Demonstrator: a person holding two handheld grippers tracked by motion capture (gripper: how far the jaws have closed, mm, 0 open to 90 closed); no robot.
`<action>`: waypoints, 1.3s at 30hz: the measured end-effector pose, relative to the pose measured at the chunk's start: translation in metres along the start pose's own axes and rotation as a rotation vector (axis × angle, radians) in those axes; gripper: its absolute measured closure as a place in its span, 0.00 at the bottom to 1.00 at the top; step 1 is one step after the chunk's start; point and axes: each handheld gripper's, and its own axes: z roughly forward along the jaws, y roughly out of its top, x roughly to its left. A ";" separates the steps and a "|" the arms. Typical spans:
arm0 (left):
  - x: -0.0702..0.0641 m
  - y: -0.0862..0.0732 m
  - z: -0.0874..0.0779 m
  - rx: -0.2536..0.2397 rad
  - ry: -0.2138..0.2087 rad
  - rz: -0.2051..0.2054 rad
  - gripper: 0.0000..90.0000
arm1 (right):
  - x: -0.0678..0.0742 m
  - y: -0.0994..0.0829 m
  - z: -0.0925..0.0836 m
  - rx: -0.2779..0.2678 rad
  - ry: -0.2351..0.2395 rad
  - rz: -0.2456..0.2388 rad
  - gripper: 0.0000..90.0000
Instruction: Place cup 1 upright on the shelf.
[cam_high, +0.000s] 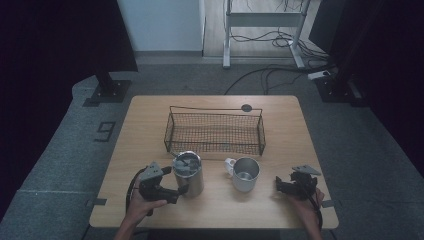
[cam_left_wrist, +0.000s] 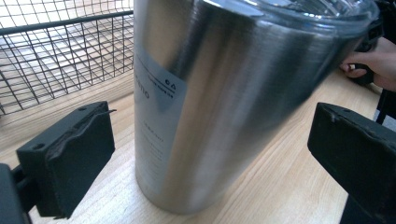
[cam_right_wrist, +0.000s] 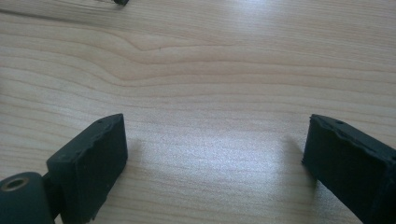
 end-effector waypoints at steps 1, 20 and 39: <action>-0.001 0.000 0.001 0.000 0.000 0.002 0.01 | 0.000 0.000 0.000 0.000 0.000 0.000 0.07; -0.006 0.009 0.030 -0.021 0.031 0.017 0.00 | 0.000 0.000 0.000 -0.002 -0.003 0.002 0.07; -0.010 0.008 0.030 -0.064 0.061 0.083 0.03 | 0.000 0.000 0.000 -0.002 -0.003 0.003 0.07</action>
